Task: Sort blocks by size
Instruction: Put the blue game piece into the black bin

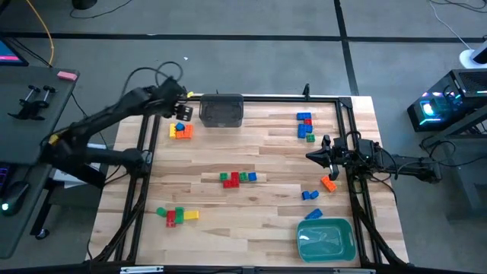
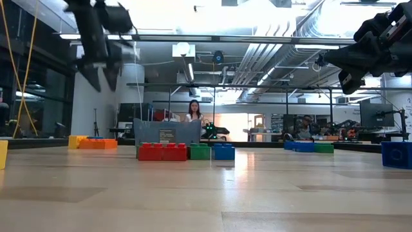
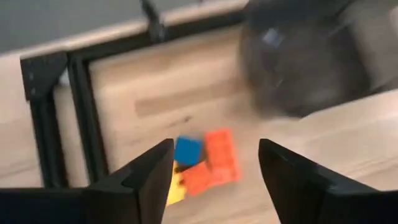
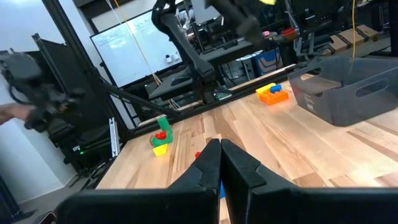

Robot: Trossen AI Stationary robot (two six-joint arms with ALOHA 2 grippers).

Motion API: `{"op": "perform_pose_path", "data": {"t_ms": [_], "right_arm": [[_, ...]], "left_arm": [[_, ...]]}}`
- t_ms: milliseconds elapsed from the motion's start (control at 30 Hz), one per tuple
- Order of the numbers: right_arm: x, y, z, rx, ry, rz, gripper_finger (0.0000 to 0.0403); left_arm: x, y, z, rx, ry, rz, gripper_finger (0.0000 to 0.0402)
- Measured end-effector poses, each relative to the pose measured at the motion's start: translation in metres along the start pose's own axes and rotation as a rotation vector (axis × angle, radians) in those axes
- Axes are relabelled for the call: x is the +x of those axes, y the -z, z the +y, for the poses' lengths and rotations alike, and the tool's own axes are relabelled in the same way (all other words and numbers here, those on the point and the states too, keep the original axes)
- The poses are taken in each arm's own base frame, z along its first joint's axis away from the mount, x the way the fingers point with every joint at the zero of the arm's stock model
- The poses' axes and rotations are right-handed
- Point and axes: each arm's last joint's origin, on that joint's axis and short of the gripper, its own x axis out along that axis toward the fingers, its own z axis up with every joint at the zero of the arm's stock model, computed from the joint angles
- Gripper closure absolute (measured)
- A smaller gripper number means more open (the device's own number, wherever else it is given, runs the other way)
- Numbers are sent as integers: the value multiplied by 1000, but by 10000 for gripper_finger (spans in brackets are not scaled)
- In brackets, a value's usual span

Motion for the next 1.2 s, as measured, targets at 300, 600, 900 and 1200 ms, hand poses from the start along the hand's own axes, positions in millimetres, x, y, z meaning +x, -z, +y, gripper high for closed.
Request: {"op": "perform_pose_path", "data": {"t_ms": [300, 600, 900, 1200], "right_arm": [[0, 0, 0, 0, 0, 0, 402], [0, 0, 0, 0, 0, 0, 402], [0, 0, 0, 0, 0, 0, 402], [0, 0, 0, 0, 0, 0, 402]], "left_arm": [[65, -2, -7, 235, 73, 394, 167], [104, -5, -14, 218, -83, 430, 167], [124, -10, -12, 215, -121, 418, 167], [133, -12, 2, 200, -128, 463, 167]]}}
